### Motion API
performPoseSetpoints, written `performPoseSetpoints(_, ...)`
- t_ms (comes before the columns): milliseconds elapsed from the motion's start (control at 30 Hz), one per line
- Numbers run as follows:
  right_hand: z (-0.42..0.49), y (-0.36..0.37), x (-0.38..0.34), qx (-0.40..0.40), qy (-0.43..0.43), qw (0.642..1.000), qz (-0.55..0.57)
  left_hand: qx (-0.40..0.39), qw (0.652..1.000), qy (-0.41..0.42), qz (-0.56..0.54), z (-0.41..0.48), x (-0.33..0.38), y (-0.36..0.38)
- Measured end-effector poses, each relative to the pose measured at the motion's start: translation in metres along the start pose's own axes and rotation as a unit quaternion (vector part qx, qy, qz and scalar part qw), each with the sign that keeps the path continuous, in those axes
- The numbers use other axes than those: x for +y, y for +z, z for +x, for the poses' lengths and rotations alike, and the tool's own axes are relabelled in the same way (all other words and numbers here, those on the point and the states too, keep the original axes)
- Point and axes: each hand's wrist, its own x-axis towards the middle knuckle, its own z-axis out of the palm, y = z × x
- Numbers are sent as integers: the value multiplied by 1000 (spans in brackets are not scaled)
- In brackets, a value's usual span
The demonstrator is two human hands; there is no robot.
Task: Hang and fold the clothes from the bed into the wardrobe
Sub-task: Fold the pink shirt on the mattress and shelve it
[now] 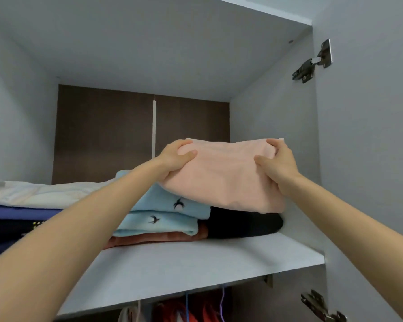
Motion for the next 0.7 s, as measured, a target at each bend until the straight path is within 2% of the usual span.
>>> performPoseSetpoints(300, 29, -3, 56, 21, 123, 991, 41, -131, 984, 73, 95, 126, -13, 101)
performPoseSetpoints(567, 28, 44, 106, -45, 183, 971, 149, -153, 962, 124, 191, 175, -46, 166)
performPoseSetpoints(633, 26, 50, 118, -61, 199, 971, 122, -179, 943, 99, 261, 176, -58, 178)
performPoseSetpoints(667, 25, 48, 120, -77, 210, 972, 67, -205, 927, 81, 304, 175, -63, 183)
performPoseSetpoints(700, 25, 42, 120, -120, 204, 970, -50, -235, 910, 66, 335, 173, -66, 187)
